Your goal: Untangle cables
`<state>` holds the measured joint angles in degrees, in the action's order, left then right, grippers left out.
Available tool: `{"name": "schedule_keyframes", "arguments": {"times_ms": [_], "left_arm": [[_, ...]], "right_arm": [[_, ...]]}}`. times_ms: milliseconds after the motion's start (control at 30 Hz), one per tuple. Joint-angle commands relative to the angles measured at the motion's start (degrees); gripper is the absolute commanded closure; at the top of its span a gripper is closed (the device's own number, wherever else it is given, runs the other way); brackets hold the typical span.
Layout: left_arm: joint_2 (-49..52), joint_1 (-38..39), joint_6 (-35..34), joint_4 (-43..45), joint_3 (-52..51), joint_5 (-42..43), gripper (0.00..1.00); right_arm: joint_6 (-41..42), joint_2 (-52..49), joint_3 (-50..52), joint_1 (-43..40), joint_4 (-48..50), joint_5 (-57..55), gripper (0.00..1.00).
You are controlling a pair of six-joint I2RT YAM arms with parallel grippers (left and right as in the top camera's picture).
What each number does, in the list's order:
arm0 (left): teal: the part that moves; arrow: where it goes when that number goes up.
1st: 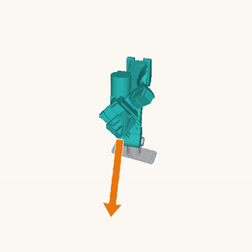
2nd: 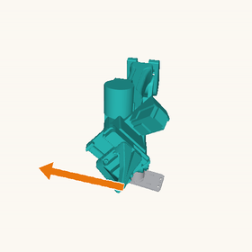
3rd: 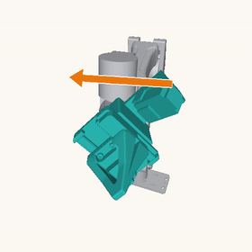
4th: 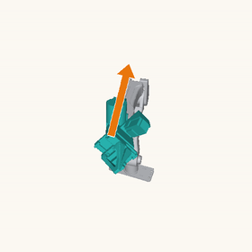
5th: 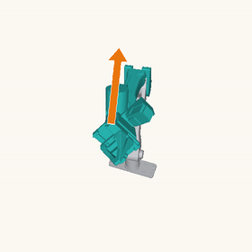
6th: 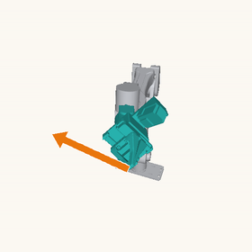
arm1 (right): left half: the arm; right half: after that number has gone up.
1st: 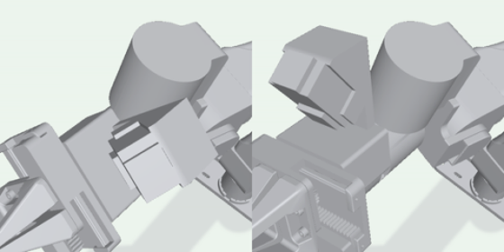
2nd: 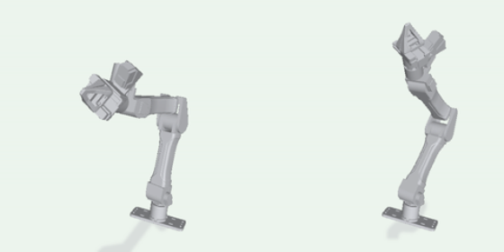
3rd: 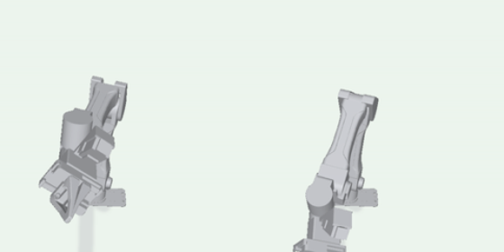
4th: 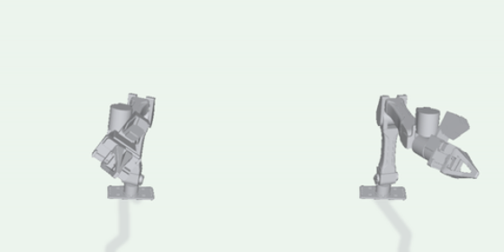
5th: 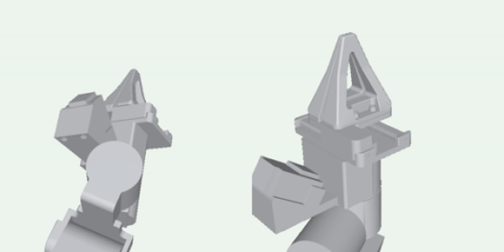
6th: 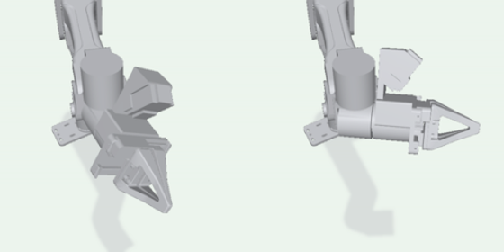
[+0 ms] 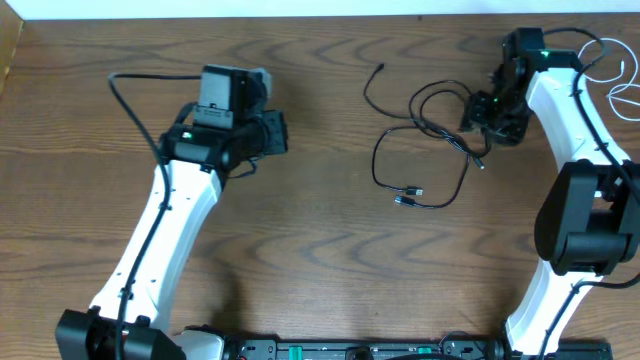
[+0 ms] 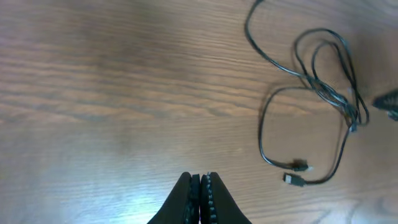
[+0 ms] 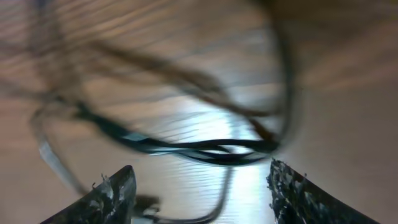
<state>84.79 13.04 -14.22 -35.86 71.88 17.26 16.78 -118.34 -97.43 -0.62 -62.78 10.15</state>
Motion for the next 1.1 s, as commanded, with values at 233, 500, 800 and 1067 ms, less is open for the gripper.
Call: {"name": "schedule_keyframes", "arguments": {"times_ms": [233, 500, 800, 1067], "left_arm": [[1.7, 5.6, 3.0, 1.6, 0.5, 0.1, 0.93], [2.0, 5.7, 2.8, 1.6, 0.5, 3.2, 0.93], [4.9, 6.3, 2.6, 1.7, 0.5, 4.9, 0.92], [5.5, 6.7, 2.6, 2.1, 0.5, 5.3, 0.93]], "right_arm": [[-25.7, -0.2, 0.9, 1.5, 2.7, 10.8, 0.35], [-30.4, -0.9, 7.8, 1.5, 12.6, 8.2, 0.58], [-30.4, -0.9, 13.1, 1.5, 16.8, 8.9, 0.82], [-30.4, -0.9, 18.1, 1.5, 21.4, 8.8, 0.8]]}}
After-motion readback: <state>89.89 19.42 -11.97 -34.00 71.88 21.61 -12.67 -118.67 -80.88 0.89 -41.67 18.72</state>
